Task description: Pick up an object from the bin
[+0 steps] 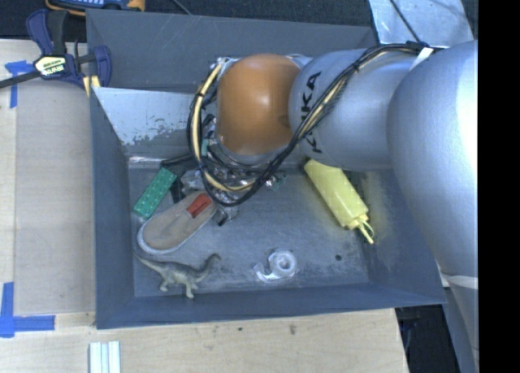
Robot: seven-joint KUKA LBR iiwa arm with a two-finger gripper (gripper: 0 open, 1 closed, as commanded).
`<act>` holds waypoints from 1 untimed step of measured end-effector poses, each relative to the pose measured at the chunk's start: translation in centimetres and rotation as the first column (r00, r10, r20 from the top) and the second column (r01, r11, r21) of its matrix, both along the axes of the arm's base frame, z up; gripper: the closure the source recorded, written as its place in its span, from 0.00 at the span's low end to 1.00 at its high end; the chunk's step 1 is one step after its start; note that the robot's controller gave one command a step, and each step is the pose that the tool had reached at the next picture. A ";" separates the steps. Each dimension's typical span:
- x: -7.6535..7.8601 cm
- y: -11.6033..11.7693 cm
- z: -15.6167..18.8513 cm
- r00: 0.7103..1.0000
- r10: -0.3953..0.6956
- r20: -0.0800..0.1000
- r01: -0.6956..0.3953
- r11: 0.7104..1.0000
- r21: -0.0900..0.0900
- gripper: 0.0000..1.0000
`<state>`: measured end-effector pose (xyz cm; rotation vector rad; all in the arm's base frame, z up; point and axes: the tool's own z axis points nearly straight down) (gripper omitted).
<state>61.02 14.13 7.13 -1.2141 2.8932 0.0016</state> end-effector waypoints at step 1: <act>0.0 0.0 0.0 1.000 -0.001 0.000 0.001 1.000 0.000 1.00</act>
Offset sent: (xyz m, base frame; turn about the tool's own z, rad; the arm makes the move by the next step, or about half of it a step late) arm -0.0300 -0.0047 0.1706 0.0149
